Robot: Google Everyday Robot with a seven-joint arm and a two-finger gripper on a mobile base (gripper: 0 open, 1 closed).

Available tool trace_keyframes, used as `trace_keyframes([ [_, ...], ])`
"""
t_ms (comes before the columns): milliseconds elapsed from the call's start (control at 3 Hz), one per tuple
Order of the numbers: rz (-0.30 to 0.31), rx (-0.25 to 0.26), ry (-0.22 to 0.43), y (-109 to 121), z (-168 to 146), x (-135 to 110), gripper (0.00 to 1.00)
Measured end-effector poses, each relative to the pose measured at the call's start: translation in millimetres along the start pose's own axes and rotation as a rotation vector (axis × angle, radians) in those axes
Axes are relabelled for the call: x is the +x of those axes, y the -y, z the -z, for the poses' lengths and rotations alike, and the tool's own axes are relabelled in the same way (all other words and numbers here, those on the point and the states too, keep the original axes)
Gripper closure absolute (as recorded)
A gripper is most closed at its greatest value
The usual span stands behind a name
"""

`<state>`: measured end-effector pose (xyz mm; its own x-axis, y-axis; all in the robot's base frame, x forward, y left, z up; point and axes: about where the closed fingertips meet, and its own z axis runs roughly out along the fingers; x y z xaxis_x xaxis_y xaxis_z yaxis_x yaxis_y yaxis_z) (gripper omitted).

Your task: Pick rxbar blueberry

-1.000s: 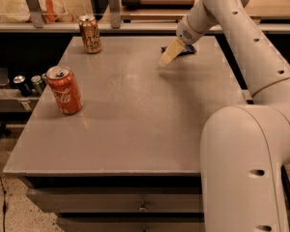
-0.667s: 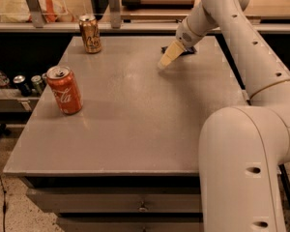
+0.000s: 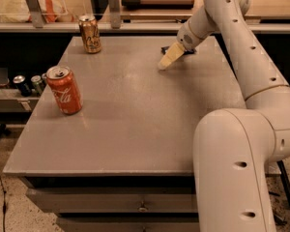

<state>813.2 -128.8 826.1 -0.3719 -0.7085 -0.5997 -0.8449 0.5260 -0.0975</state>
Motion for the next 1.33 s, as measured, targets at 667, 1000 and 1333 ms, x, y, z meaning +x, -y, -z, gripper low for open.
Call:
trace_keyframes([
  [667, -0.011, -0.003, 0.010, 3.0, 2.4, -0.2, 0.64],
  [1000, -0.011, -0.003, 0.010, 3.3, 6.0, -2.8, 0.88],
  [1333, -0.011, -0.003, 0.010, 3.4, 8.3, -4.4, 1.00],
])
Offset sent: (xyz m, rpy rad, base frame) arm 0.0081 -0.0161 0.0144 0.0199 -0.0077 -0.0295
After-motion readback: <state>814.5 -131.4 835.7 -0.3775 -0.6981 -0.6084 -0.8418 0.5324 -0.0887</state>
